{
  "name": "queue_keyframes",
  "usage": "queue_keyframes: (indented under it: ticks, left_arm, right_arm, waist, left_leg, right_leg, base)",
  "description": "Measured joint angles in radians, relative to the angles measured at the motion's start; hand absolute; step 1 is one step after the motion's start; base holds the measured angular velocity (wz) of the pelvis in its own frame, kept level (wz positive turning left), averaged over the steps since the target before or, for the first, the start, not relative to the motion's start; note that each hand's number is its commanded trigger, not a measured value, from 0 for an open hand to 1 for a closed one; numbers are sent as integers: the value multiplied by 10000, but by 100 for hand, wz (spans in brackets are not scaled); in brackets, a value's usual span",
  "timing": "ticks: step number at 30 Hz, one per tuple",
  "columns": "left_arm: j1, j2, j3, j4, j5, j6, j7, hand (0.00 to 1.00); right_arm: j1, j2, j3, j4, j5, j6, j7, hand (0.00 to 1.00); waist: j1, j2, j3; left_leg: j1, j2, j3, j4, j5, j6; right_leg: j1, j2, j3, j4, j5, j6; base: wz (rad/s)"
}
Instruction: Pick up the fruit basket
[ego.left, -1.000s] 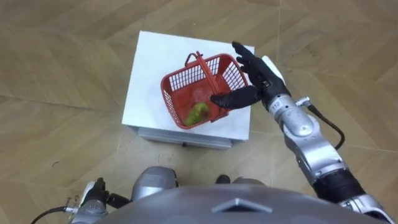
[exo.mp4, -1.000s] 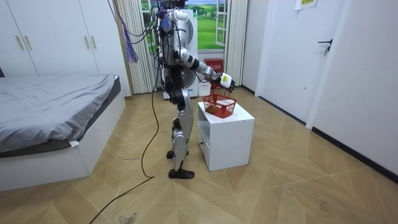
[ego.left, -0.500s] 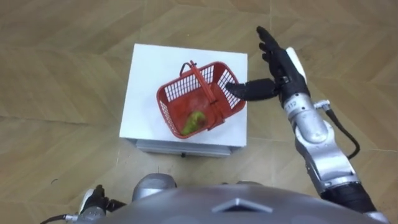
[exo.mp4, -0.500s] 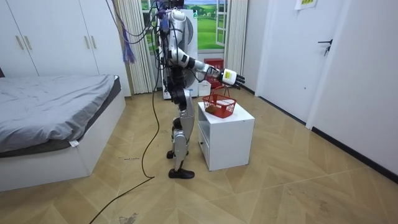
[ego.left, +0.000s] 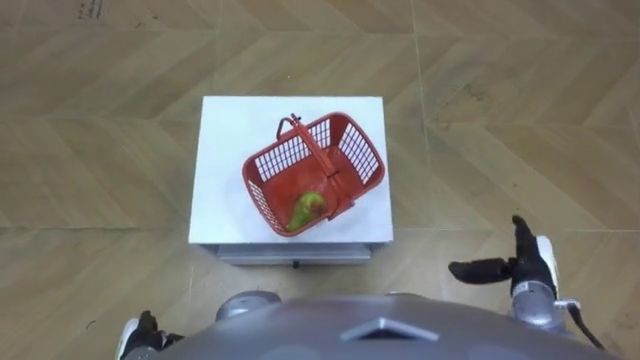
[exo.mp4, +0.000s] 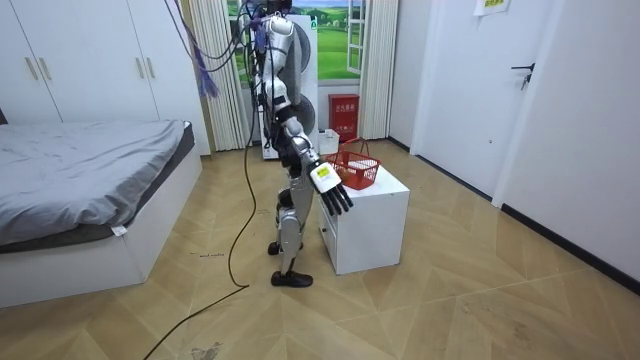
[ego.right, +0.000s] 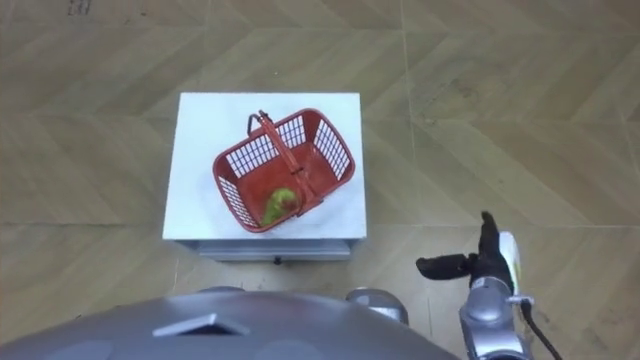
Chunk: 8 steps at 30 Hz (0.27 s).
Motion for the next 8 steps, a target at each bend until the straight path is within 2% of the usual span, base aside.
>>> queue_keyframes:
  ticks: [4,8]
  left_arm:
    - [9,-1,23,0,228,177,-125,0]
    - [2,-19,18,-73,950,418,-446,0]
  right_arm:
    - [-360,24,1,1429,21,256,317,0]
    - [-593,26,260,2601,-9,783,923,0]
  waist:
    - [5,22,27]
    - [-31,7,32]
  left_leg:
    - [83,-24,-21,15,-6,-6]
    - [187,-75,-247,14,-9,-11]
  right_leg:
    - [132,-20,-58,-30,-53,4]
    - [333,-53,-224,-69,-171,13]
  base:
    - [5]
    - [12]
